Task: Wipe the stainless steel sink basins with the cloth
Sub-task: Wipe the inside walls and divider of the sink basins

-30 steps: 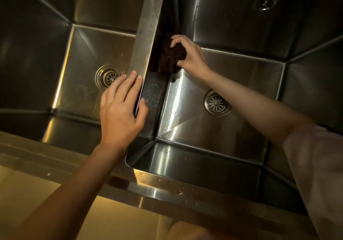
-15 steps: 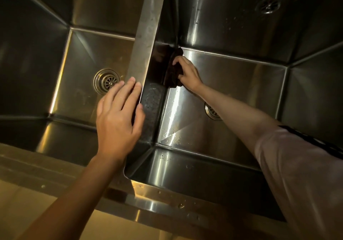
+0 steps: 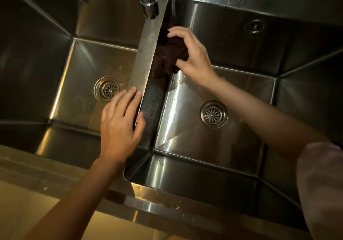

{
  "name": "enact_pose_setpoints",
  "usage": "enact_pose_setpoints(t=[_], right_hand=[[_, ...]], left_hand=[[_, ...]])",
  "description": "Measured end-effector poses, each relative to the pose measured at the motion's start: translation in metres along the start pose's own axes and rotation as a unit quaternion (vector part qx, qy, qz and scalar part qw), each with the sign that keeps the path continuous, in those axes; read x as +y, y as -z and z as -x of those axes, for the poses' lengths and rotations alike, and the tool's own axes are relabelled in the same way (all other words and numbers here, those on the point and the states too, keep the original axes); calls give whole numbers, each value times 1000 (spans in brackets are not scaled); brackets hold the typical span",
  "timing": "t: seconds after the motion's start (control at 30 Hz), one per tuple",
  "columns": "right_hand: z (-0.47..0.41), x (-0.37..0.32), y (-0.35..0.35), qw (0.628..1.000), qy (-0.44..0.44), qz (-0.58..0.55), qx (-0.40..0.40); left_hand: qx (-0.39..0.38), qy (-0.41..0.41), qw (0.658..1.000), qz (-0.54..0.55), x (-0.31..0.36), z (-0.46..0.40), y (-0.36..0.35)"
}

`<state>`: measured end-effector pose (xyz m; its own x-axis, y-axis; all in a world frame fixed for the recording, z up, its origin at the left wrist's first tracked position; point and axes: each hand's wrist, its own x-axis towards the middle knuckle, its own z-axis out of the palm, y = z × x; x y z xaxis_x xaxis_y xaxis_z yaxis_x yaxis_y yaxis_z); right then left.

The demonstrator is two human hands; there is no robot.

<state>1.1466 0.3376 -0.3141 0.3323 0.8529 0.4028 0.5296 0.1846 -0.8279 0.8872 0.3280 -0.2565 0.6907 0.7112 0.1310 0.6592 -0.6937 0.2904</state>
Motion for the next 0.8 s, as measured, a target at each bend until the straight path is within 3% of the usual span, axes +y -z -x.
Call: enact_pose_setpoints(t=[0.13,0.33,0.53,0.63,0.8], right_hand=[[6,31,-14,998,-54,24,-9],[29,99,-42,973,-179,72,-130],[47,134,-64,941,-258,126,-178],[50,136,-69,933,-272,154,-180],[43,118,-59,951,-224,162,-137]], left_hand=[[1,1,1000,-1,0,0,0],[4,-4,1000,1,-1,0,-1],[6,-4,1000,-2,-2,0,-2],[10,-3,1000,-7,-2,0,-3],[15,-6,1000,-12,-3,1,-4]])
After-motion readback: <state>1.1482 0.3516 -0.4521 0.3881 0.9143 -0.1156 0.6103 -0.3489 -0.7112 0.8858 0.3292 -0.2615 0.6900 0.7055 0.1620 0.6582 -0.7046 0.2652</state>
